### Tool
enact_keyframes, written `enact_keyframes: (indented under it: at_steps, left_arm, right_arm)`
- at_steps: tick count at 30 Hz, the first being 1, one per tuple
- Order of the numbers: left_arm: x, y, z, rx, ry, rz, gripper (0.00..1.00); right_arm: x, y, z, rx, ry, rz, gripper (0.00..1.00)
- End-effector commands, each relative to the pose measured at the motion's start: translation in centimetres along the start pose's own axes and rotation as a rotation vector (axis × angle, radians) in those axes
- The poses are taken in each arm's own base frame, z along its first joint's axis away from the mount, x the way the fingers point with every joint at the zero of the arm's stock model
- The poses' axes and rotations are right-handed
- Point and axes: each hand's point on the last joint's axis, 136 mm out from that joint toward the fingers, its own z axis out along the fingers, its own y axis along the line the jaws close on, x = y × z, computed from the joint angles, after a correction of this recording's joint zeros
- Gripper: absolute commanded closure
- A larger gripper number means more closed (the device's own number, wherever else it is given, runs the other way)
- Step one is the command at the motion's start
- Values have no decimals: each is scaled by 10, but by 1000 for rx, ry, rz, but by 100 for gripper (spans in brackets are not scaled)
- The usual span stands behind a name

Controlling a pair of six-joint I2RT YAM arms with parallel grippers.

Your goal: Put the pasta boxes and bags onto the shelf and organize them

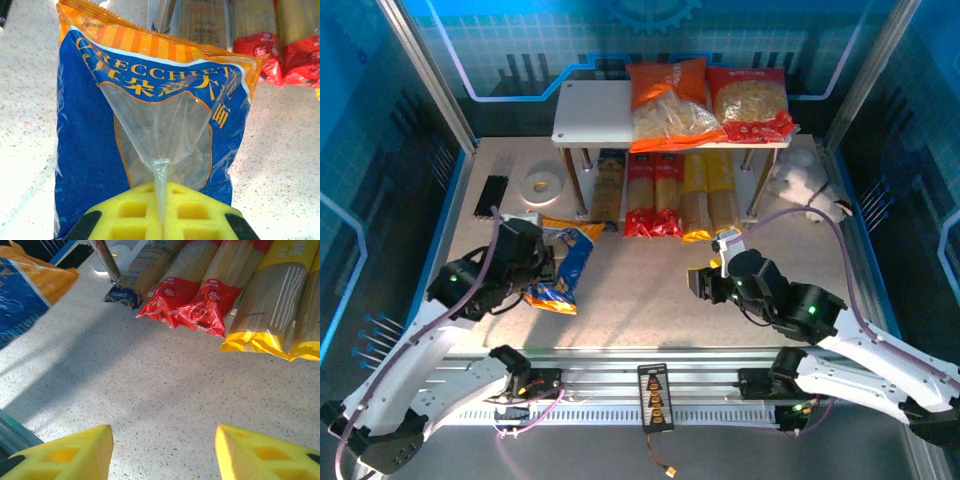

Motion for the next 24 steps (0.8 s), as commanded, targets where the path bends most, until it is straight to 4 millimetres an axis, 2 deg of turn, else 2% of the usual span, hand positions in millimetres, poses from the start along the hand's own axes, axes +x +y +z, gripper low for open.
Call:
enact_keyframes:
  at_steps: [1,6,15,18,24]
  left_arm:
    - [-47,2,-49,21,-190,8,100]
    - [-82,-1,-89,37,-309,35,100]
    - [-159,-32,-134,77,-488,102,100]
    - [-184,-45,-144,93,-538,121,100]
    - [-228,-75,-147,136,-616,124,100]
  right_arm:
    - [-12,1,-8,9,-25,5,43]
    - [-10,2,-3,13,-7,2,43]
    - [0,13,12,-11,51,-3,43]
    - [4,18,16,-27,71,-12,43]
    - [13,25,25,-41,110,-13,44]
